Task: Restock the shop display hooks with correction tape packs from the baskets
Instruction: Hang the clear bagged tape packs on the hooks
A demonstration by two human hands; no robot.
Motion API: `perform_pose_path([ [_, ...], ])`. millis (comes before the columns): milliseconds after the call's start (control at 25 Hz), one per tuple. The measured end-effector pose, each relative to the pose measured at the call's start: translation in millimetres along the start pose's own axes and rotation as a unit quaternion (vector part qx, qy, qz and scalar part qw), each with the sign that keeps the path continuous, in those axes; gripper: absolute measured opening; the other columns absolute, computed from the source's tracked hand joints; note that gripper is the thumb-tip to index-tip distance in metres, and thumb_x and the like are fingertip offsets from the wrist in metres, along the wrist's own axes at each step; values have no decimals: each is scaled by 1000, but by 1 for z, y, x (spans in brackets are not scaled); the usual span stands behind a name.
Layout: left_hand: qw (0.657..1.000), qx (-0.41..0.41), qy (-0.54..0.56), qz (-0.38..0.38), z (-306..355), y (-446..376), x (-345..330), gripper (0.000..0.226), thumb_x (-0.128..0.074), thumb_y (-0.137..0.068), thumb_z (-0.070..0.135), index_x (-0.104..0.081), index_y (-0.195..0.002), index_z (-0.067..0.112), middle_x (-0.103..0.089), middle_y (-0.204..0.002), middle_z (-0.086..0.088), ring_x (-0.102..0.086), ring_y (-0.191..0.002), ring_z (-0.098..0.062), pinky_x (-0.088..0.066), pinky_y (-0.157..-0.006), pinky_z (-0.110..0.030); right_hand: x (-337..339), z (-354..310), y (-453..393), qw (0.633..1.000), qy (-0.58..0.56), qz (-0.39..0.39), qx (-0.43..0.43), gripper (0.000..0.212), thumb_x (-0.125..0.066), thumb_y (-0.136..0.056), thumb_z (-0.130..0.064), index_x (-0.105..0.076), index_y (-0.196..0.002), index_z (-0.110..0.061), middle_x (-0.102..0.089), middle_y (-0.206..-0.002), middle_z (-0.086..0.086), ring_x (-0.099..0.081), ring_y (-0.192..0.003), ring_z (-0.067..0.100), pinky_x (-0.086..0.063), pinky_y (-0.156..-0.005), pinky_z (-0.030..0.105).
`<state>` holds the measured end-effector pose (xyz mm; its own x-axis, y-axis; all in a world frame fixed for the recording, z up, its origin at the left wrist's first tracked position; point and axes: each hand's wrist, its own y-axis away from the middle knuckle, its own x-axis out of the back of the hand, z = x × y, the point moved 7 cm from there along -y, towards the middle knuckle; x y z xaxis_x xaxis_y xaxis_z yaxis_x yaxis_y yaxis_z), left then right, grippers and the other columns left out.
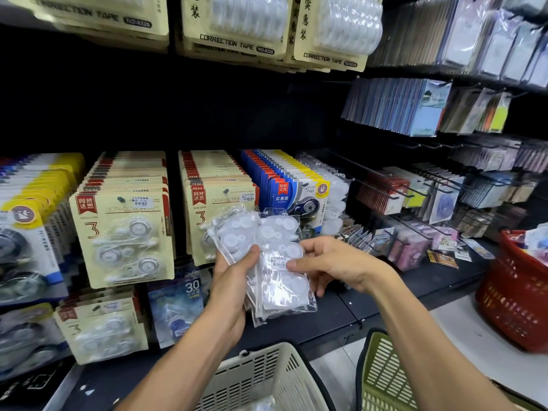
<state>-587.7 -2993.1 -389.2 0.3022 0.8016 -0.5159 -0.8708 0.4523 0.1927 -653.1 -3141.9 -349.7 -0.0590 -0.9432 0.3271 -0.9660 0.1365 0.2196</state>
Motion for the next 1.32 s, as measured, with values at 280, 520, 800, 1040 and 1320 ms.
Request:
perform_pose_path([
  [280,1000,-9,10,5,4,1,6,37,-62,-99,13,-59,-133,28,-74,-119,2,-70,-112,-26,-51,-104,-55,61,16,18,927,-242,287,22,15,-56,-103,-26,-47,-94,-18,-54,-70,7,-66,-48,26,-46,-34,23],
  [520,1000,-16,15,5,4,-3,6,34,-62,-99,12,-59,-129,28,-74,-120,1,-69,-112,-26,-52,-103,-53,97,43,26,851,-334,404,34,19,-56,-97,6,-56,-113,-5,-55,-97,12,-52,-63,20,-54,-46,25],
  [800,1000,-8,6,7,-1,-4,3,23,-62,-98,10,-63,-113,27,-75,-115,1,-70,-110,-27,-51,-103,-53,114,61,26,819,-354,451,24,29,-56,-98,2,-50,-123,-11,-54,-86,8,-47,-62,16,-52,-42,21],
  [1040,1000,-9,3,3,-2,-3,2,31,-63,-98,11,-62,-125,26,-74,-119,-1,-70,-111,-27,-51,-104,-53,125,75,25,812,-357,461,25,37,-55,-100,-2,-57,-135,-12,-61,-83,4,-45,-49,8,-48,-44,20],
  [1320,1000,-6,-13,4,-5,-3,3,21,-63,-98,11,-65,-112,26,-75,-117,-1,-69,-112,-28,-50,-104,-55,126,71,25,798,-345,493,18,11,-60,-97,-1,-58,-93,-11,-55,-72,9,-47,-41,7,-47,-38,18],
])
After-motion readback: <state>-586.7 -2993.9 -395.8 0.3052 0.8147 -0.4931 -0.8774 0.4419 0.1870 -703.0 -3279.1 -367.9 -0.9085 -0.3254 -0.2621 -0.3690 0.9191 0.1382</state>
